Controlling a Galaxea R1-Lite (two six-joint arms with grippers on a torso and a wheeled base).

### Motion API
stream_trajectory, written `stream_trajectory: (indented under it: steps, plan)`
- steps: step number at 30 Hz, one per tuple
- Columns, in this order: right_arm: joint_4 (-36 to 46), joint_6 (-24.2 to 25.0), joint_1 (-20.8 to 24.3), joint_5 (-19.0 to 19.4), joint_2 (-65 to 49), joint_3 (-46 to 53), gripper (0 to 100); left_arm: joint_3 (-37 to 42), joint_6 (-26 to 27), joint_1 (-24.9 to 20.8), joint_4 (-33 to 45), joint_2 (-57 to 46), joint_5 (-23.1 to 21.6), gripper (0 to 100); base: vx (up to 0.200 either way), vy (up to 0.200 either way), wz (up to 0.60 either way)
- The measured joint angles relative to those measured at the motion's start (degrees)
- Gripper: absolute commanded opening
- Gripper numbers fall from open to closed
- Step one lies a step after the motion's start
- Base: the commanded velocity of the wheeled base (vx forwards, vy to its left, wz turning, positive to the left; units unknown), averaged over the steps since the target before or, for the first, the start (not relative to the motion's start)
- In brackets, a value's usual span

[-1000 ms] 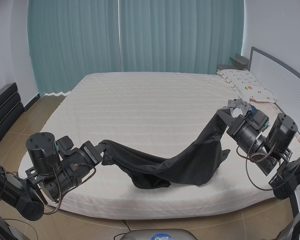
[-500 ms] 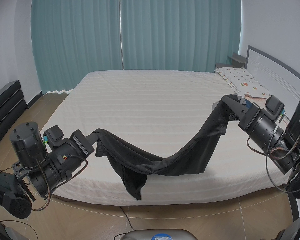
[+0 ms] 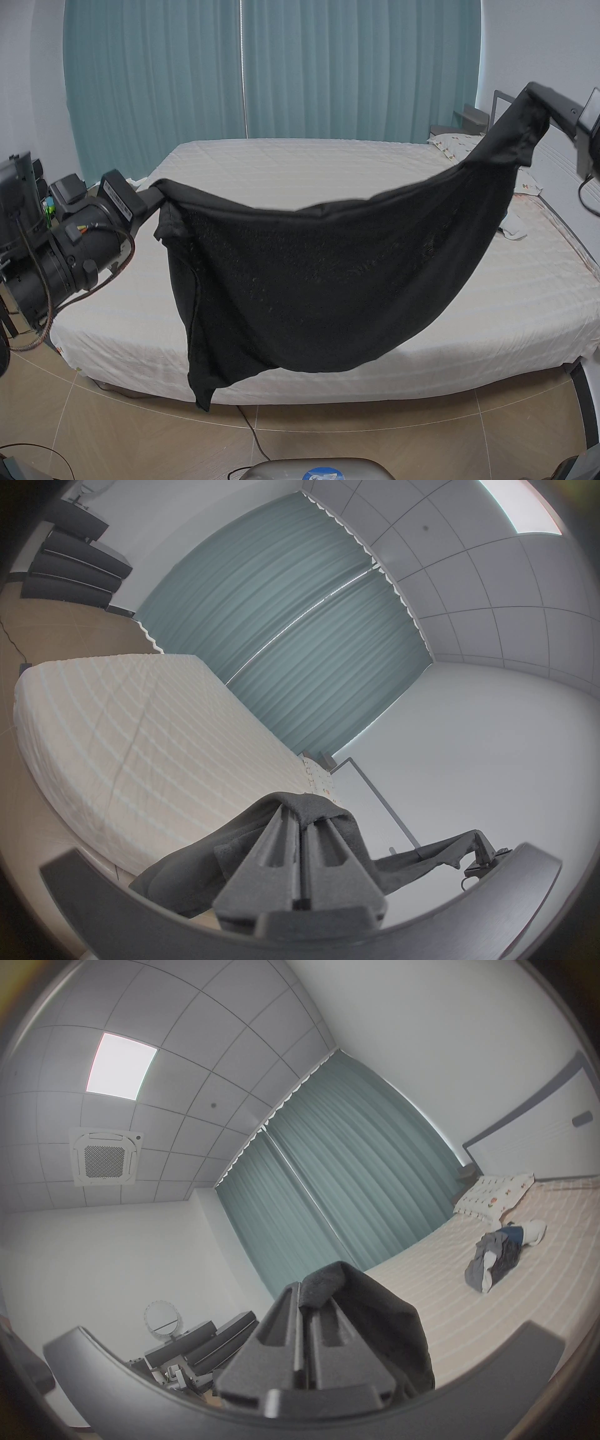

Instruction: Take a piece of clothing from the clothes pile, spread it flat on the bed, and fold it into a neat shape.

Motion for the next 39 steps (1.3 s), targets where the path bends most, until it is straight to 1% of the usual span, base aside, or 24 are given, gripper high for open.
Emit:
stream_trajectory:
  steps: [4, 5, 9, 13, 17, 19, 24, 27, 34, 39]
  plan:
    - [6.0, -0.2, -2.8, 0.7, -1.8, -6.1, 0, -3.5, -0.1, 0.8, 2.8, -0.8, -0.1, 0, 0.000, 0.000, 0.00]
    - [8.2, -0.2, -4.3, 1.1, -2.0, -9.4, 0, -4.7, -0.1, 1.2, 3.3, -0.6, -0.1, 0, 0.000, 0.000, 0.00]
    - [10.6, -0.2, -7.1, 2.0, -0.2, -15.7, 0, -7.4, -0.5, 2.0, 5.1, 0.9, -0.2, 0, 0.000, 0.000, 0.00]
    - [12.1, -0.1, -9.4, 2.6, 4.2, -20.3, 0, -10.8, -1.5, 2.5, 8.1, 2.9, -0.3, 0, 0.000, 0.000, 0.00]
    - [12.3, 0.5, -11.3, 2.9, 10.2, -22.6, 0, -12.6, -2.2, 2.9, 9.6, 5.5, -0.5, 0, 0.000, 0.000, 0.00]
    - [11.5, 1.1, -12.0, 3.0, 13.4, -23.3, 0, -12.9, -2.4, 3.4, 10.1, 7.2, -1.3, 0, 0.000, 0.000, 0.00]
    - [7.7, 2.2, -13.4, 2.4, 21.5, -26.0, 0, -13.2, -3.7, 5.2, 10.7, 11.1, -6.5, 0, 0.200, 0.000, 0.00]
    - [6.2, 2.5, -13.9, 2.2, 26.0, -27.9, 0, -14.3, -5.8, 6.6, 10.8, 13.9, -9.0, 0, 0.200, 0.000, 0.00]
    - [4.6, 2.4, -15.0, 2.0, 33.6, -32.7, 0, -18.9, -8.3, 8.9, 10.9, 21.6, -10.1, 0, 0.200, 0.000, 0.00]
    - [4.3, 2.1, -15.5, 2.0, 37.9, -35.4, 0, -24.0, -9.6, 10.1, 10.9, 27.4, -10.1, 0, 0.200, 0.000, 0.00]
